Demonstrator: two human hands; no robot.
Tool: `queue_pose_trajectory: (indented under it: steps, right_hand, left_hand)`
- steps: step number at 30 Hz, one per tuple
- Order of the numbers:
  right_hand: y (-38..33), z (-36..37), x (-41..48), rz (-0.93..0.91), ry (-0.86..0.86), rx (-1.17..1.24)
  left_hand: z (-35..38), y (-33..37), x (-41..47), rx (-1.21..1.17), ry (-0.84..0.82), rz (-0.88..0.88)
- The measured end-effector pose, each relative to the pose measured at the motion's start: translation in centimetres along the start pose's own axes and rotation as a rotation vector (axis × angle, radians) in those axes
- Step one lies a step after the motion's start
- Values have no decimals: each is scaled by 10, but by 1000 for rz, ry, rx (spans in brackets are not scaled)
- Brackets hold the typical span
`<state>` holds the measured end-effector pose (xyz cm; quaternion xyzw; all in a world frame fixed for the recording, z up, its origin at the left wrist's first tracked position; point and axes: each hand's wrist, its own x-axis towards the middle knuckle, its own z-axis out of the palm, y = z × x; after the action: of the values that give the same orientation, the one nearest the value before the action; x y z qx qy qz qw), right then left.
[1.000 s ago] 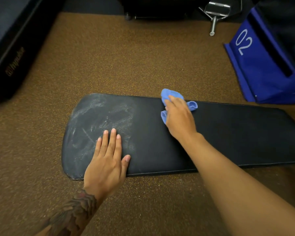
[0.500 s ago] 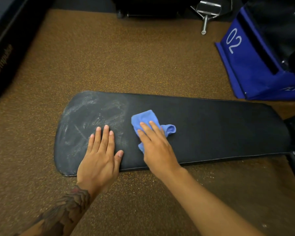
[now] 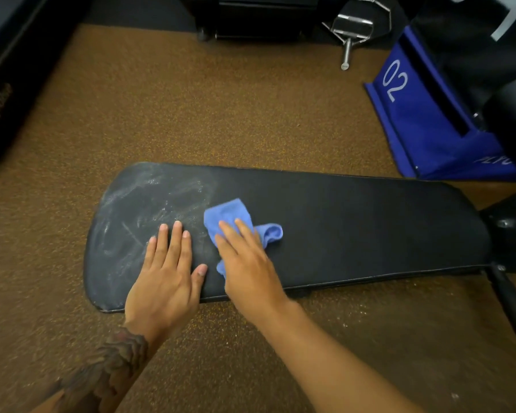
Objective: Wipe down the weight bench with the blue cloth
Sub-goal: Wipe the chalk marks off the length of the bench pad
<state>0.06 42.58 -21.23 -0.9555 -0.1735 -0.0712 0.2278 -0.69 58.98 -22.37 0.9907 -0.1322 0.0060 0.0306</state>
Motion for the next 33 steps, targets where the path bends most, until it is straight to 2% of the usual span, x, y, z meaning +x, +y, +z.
queue_pose_trajectory:
  steps: [2,4,7,10,13,17,19,23,27,30,33]
  right_hand:
    - [7,-11,-27,-15,-28,-21]
    - [24,-19,-29,53,-4,-41]
    - [45,-18,5,200,70,-54]
    - [43,-13,39,270,84,-13]
    - [25,-3,39,220,76,-1]
    - [2,-4,-14,41,2,-23]
    - [5,-14,-39,9,-37,-45]
    - [28,-26,-47,83,-33,-77]
    - [46,-23,-7,209,34,-75]
    - [40,-14,28,261,68,-36]
    - [18,-4,35,229,71,-8]
  left_hand:
    - [0,0,0,0,4,4]
    - [0,0,0,1,5,7]
    - [-1,0,0,14,5,8]
    - [0,0,0,21,8,7]
    - [1,0,0,17,11,7]
    - [2,0,0,22,5,8]
    - [2,0,0,17,8,8]
    - [2,-1,0,27,9,12]
    - [1,-1,0,31,18,10]
    - [1,1,0,29,28,12]
    - [0,1,0,26,24,7]
